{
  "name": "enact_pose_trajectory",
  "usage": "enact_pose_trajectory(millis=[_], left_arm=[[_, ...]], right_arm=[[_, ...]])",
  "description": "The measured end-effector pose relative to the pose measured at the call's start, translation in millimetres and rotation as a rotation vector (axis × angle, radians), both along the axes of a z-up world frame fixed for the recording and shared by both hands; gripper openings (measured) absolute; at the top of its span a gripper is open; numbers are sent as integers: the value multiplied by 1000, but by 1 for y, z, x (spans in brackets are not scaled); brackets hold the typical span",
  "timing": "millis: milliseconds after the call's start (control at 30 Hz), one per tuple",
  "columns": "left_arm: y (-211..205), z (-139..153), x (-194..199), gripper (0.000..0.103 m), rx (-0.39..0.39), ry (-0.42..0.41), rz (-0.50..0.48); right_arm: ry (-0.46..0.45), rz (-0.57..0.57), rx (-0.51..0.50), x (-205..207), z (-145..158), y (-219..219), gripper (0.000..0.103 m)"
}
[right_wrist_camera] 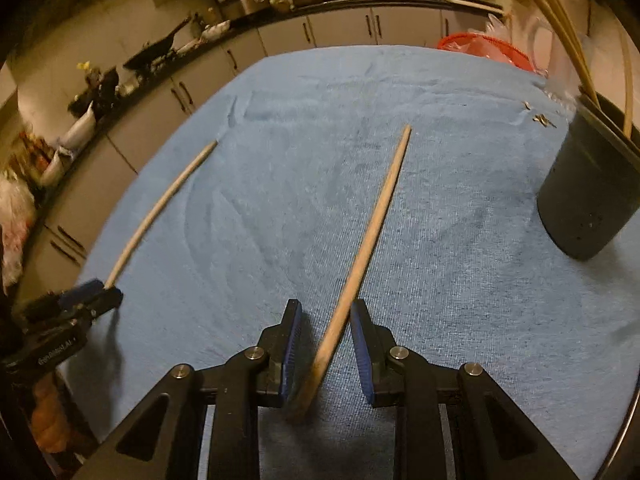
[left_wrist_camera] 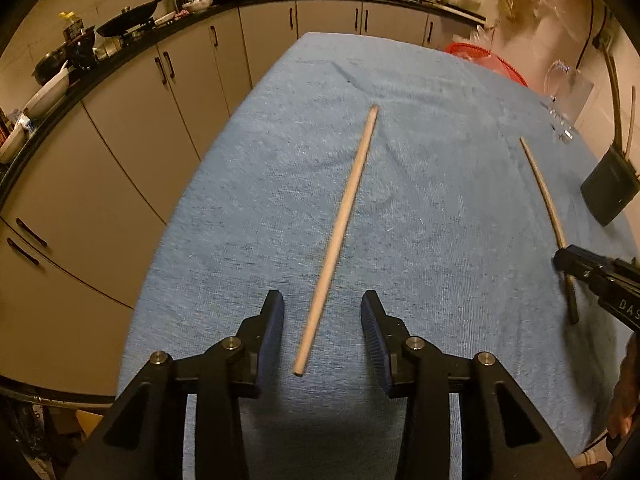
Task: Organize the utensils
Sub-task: 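Move both open tools down to the last chopsticks on the towel, then close the left tool on a chopstick while the right tool grasps the last chopstick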
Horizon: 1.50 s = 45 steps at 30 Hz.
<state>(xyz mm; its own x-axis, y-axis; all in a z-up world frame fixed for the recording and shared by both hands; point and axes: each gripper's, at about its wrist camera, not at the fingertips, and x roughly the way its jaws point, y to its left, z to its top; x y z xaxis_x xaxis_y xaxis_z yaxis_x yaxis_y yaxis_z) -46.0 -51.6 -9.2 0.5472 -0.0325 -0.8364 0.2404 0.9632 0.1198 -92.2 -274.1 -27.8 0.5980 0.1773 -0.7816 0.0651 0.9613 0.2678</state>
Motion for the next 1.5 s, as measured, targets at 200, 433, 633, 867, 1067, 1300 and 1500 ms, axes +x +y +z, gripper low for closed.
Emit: enact_pose_trajectory(millis=[200,433,633,867,1067,1300,1500], left_arm=[[-25,-1,-14,14,-12,23,-58],[-72,-7,-39,14,-46,71,-187],[-74,0,-43,14,-127,135,-213],[-35,25,-2,15,-223,150,-71],[-29,36,51,17,-298,199,6],[-51,30,122,33,-255,226,104],[-62,13,154,31,-165,225,169]], right_arm=[[6,-5,-37,-9,-4,-10,9],[32,-27,-2,-46,-9,-42,8],[-1,27,-5,-74,5,-53,10],[-69,-29,8,-73,34,-79,10],[-97,-46,54,-73,43,-81,10],[-90,-46,44,-71,39,-83,10],[-93,-51,36,-69,39,-89,10]])
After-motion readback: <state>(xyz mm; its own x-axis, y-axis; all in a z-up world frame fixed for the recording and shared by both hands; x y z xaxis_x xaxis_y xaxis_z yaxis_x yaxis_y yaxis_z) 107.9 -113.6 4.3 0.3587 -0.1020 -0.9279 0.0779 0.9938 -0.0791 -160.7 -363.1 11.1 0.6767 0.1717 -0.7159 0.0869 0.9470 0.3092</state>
